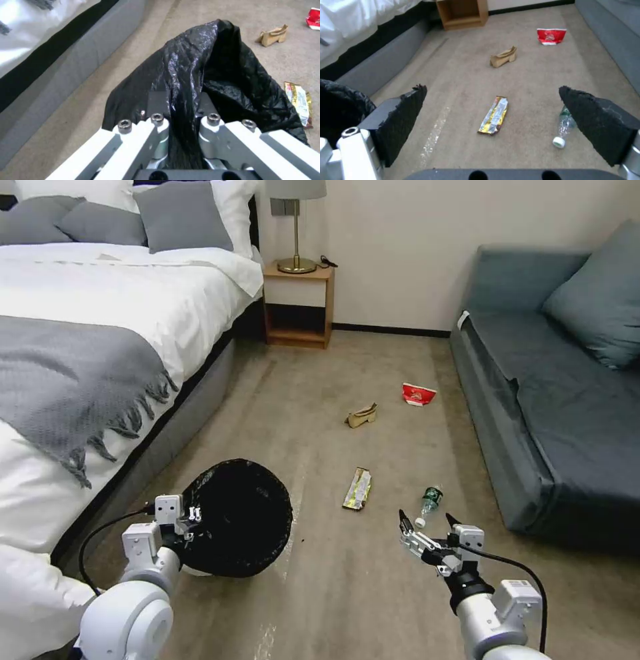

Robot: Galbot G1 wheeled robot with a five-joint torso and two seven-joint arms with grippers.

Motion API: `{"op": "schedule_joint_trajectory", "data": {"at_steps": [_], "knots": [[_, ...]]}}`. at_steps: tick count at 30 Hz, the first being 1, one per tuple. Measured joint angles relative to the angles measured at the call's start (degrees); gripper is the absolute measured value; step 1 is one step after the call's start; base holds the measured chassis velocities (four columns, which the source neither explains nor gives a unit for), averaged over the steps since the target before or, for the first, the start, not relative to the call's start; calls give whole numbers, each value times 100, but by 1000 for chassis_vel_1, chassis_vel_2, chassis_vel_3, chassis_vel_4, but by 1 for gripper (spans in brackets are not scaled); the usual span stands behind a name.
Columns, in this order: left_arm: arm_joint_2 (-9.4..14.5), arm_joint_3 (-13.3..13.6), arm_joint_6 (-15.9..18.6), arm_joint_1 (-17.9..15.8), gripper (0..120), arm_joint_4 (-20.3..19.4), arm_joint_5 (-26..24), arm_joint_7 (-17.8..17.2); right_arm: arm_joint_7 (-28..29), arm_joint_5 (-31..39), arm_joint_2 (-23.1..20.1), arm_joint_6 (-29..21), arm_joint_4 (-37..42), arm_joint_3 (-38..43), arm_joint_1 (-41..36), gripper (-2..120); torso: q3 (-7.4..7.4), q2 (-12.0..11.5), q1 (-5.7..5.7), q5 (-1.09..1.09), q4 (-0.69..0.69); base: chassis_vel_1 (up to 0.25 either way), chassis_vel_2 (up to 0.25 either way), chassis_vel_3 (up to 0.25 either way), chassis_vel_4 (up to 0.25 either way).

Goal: Pick up the trash bin, then pick up the garbage on the floor and place it into the trash bin.

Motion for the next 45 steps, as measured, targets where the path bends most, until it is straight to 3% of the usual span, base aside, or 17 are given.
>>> {"op": "schedule_joint_trajectory", "data": {"at_steps": [45], "knots": [[-93,95,-89,-89,7,284,218,103,-62,65,-67,34,-183,-2,111,100,0,0,0,0,0,-94,98,99,-99]]}}
